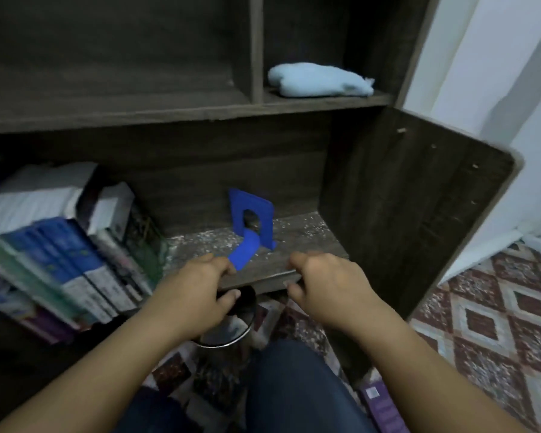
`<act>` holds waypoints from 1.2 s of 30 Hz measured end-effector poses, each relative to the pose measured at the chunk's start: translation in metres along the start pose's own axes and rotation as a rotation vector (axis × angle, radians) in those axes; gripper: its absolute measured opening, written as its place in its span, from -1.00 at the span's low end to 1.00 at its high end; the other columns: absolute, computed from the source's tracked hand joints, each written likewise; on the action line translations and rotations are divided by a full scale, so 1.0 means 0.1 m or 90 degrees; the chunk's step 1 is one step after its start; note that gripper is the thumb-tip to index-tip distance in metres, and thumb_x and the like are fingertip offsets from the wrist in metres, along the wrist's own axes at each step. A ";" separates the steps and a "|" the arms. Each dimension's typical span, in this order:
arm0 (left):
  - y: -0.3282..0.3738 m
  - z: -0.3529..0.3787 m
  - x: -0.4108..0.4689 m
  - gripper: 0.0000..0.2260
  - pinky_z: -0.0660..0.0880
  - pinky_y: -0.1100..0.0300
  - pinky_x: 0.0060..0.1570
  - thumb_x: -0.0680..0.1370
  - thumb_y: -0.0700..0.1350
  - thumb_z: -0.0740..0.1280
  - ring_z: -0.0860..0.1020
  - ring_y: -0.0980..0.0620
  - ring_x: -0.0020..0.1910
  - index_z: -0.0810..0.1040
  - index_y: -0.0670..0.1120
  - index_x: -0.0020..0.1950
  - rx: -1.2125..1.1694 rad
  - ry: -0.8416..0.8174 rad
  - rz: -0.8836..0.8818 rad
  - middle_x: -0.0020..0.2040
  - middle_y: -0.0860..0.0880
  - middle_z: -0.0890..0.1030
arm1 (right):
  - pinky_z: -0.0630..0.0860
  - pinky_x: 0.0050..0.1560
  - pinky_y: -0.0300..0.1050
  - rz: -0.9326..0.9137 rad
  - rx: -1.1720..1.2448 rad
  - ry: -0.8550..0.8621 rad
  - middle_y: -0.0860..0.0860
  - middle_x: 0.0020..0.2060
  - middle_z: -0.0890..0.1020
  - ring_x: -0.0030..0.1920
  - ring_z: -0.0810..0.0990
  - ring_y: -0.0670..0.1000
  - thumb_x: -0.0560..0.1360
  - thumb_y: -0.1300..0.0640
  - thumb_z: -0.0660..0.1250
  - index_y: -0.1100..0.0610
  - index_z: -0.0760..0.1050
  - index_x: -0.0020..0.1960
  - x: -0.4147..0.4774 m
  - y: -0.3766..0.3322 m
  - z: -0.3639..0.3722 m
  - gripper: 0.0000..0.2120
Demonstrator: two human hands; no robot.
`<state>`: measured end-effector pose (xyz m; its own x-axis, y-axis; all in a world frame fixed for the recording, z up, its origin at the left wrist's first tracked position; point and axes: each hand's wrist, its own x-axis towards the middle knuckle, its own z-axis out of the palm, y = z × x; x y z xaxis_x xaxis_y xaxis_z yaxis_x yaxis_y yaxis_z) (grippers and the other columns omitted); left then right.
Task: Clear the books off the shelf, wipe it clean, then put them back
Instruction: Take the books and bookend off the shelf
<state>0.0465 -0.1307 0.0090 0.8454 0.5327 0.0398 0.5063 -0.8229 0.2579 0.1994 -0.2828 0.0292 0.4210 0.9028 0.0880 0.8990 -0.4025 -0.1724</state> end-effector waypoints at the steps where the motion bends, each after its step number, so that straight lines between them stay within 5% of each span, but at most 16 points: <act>1: -0.16 -0.11 -0.08 -0.72 0.47 0.07 0.11 0.46 0.13 0.35 0.51 0.01 0.12 0.49 0.10 0.13 -0.002 0.030 -0.022 0.06 0.08 0.49 | 0.41 -0.01 -0.08 -0.023 -0.004 0.003 -0.03 0.17 0.54 0.17 0.53 0.06 0.55 -0.09 0.22 -0.06 0.40 0.28 0.11 -0.17 -0.02 -0.68; 18: -1.45 -0.88 -0.58 -0.40 0.29 -0.04 0.34 0.48 0.13 0.37 0.22 -0.05 0.42 0.27 0.01 0.46 0.083 0.276 -0.265 0.40 -0.04 0.28 | 0.40 0.20 0.01 -0.263 -0.025 0.005 0.01 0.26 0.45 0.27 0.40 0.08 0.52 0.03 0.27 0.02 0.46 0.29 1.26 -1.62 0.17 -0.66; 23: -1.60 -0.72 -0.54 -0.22 0.06 -0.07 0.49 0.51 0.09 0.34 -0.02 -0.04 0.55 -0.05 0.00 0.58 0.084 0.214 -0.275 0.57 -0.03 0.01 | 0.20 0.43 -0.01 -0.308 -0.011 -0.056 0.02 0.52 0.18 0.50 0.16 0.05 0.49 0.13 0.34 0.05 0.17 0.53 1.61 -1.79 0.46 -0.34; 27: -1.64 -0.56 -0.52 -0.19 0.03 -0.08 0.49 0.49 0.07 0.36 -0.08 -0.03 0.56 -0.06 -0.01 0.58 0.135 0.251 -0.290 0.58 -0.03 -0.01 | 0.07 0.51 0.00 -0.319 -0.017 -0.062 0.00 0.57 -0.02 0.55 -0.02 0.02 0.45 0.20 0.38 0.05 -0.10 0.58 1.79 -1.88 0.63 -0.11; 36: -1.63 -0.41 -0.44 -0.08 0.04 -0.12 0.49 0.37 0.00 0.47 -0.05 -0.08 0.55 -0.02 -0.05 0.56 0.202 0.278 -0.327 0.55 -0.07 0.06 | -0.13 0.53 -0.02 -0.366 -0.028 0.004 -0.07 0.57 -0.13 0.55 -0.17 -0.04 0.43 0.51 0.06 0.01 -0.16 0.58 1.88 -1.85 0.83 -0.15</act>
<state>-0.0803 -0.0118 0.0045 0.3774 0.8414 0.3868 0.9004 -0.4310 0.0591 0.1020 -0.0258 -0.0039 -0.1361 0.9773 0.1622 0.9877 0.1466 -0.0545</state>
